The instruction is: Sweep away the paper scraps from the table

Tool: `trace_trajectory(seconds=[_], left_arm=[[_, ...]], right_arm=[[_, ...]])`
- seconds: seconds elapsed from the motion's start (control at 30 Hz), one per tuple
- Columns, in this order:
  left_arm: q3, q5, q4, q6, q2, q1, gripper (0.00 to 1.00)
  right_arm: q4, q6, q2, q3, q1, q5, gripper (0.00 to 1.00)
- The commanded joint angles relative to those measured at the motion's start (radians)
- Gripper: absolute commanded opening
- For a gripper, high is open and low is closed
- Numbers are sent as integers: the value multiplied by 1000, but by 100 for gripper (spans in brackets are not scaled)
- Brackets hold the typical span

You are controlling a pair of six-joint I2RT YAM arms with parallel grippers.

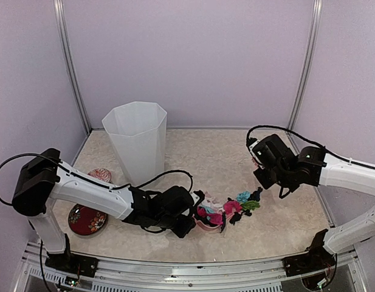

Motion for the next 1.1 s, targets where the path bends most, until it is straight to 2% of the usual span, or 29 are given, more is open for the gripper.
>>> trace_trajectory(seconds=[0.0, 0.2, 0.57, 0.87, 1.07], left_arm=[[12, 34, -64, 11, 1, -27, 0], [22, 66, -64, 16, -4, -32, 0], [99, 90, -58, 34, 67, -30, 0], [101, 92, -35, 6, 85, -9, 0], [63, 73, 14, -1, 55, -4, 0]], right_arm=[[-88, 161, 92, 24, -8, 8, 0], [-82, 196, 172, 21, -1, -141, 0], [33, 195, 141, 28, 65, -484, 0], [32, 218, 77, 51, 102, -626, 0], [-16, 232, 11, 80, 105, -563, 0]])
